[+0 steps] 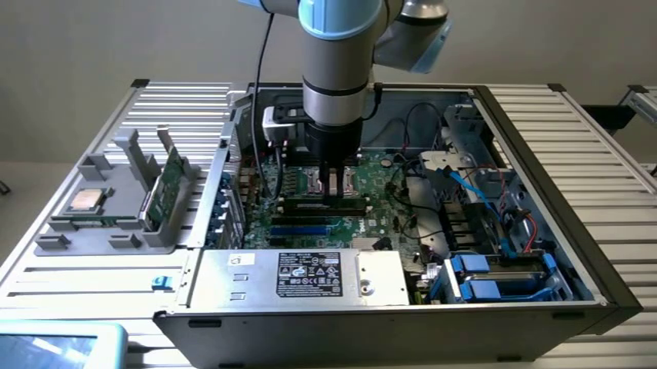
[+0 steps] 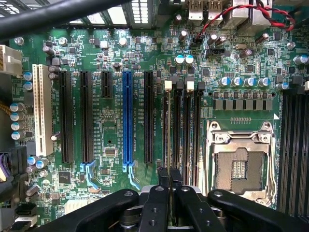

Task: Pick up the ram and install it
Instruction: 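Insert the ram into the slot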

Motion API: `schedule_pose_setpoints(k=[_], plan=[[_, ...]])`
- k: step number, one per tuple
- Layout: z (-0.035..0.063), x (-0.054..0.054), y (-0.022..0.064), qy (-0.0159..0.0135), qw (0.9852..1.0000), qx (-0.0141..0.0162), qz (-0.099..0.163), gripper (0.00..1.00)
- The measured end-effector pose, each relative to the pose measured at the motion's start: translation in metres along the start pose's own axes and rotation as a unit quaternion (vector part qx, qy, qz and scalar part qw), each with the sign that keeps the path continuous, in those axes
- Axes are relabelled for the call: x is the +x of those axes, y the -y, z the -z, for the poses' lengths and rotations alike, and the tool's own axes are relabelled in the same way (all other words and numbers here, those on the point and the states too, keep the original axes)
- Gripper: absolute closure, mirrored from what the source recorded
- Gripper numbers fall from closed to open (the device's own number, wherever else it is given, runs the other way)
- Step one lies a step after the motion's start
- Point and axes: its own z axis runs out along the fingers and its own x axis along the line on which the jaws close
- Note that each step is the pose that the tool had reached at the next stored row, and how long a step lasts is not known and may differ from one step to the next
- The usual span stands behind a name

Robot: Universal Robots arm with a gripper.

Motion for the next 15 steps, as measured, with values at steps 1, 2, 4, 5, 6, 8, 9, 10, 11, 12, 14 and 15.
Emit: schedule_pose_setpoints(k=[1, 2, 4, 5, 6, 8, 9, 10, 11, 12, 14, 15], plan=[[-0.0001, 0.0, 0.0, -0.0001, 1.0, -0.0001, 0.0, 0.89], [-0.0002, 0.0, 0.0, -0.0001, 1.0, -0.0001, 0.0, 0.89], [-0.0002, 0.0, -0.0001, -0.0002, 1.0, -0.0001, 0.0, 0.89], [-0.0003, 0.0, -0.0001, -0.0001, 1.0, -0.0001, 0.0, 0.89], [-0.0007, 0.0, 0.0, 0.0, 1.0, 0.0, 0.0, 0.89], [-0.0013, 0.0, 0.0, -0.0001, 1.0, 0.0, 0.0, 0.89], [-0.0014, 0.0001, 0.0, -0.0001, 1.0, -0.0001, 0.0, 0.89], [-0.0015, 0.0001, 0.0, -0.0002, 1.0, -0.0001, 0.0, 0.89], [-0.0018, 0.0001, -0.0001, -0.0002, 1.0, -0.0001, 0.0, 0.89], [-0.0023, 0.0001, 0.0, 0.0, 1.0, 0.0, 0.0, 0.89], [-0.0036, 0.0001, 0.0, 0.0, 1.0, 0.0002, 0.0, 0.89], [-0.0038, 0.0001, -0.0001, -0.0001, 1.0, 0.0002, 0.0, 0.89]])
